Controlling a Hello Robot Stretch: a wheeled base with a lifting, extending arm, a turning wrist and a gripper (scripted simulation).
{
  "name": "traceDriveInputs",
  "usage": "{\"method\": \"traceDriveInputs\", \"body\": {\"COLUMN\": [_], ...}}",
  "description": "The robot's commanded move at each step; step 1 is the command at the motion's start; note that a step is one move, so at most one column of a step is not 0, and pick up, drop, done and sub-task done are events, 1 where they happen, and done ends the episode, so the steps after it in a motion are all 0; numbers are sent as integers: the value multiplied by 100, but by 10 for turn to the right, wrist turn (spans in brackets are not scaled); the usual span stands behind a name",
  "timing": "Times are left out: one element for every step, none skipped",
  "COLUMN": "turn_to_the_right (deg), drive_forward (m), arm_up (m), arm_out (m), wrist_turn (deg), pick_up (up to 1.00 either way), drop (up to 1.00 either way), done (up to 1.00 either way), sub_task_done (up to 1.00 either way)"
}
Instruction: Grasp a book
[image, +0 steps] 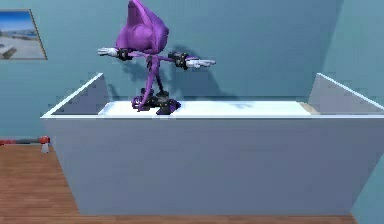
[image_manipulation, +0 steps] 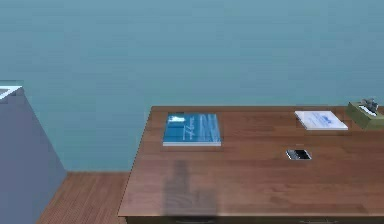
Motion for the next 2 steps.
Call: {"method": "traceDriveInputs", "body": {"turn_to_the_right": [0,0], "drive_forward": [0,0], "arm_up": [50,32], "arm_out": [0,0], "wrist_turn": [0,0], "pick_up": [0,0], "drop": [0,0], "done": [0,0], "sub_task_done": [0,0]}}
